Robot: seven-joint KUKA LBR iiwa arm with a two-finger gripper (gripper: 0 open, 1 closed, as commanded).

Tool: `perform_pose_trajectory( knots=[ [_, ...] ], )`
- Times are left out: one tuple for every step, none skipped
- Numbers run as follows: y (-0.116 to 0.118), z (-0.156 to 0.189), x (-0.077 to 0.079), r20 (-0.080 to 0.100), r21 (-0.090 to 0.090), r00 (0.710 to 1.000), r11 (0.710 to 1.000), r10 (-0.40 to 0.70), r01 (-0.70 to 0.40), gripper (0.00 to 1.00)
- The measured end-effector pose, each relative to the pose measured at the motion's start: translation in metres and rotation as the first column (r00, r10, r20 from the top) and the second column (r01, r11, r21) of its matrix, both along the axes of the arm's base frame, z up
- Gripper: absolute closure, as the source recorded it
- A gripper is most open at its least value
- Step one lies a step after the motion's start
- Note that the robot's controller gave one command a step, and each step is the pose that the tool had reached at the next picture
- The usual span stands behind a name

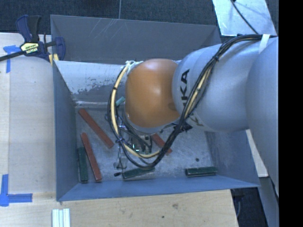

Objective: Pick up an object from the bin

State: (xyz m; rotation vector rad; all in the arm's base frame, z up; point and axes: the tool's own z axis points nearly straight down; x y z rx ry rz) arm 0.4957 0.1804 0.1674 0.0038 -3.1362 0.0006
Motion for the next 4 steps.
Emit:
perform_pose_trajectory(
  knots=[
    [-0.045,-0.101,0.074,0.006,-0.002,0.997,0.997,0.073,-0.073,0.00],
    [-0.137,-0.054,0.106,0.014,-0.004,0.998,0.998,0.058,-0.058,0.00],
    [-0.146,-0.098,0.030,0.003,0.000,0.989,0.989,-0.146,0.146,0.00],
    [-0.146,-0.096,0.033,0.010,0.002,0.989,0.989,-0.146,0.146,1.00]
  ],
)
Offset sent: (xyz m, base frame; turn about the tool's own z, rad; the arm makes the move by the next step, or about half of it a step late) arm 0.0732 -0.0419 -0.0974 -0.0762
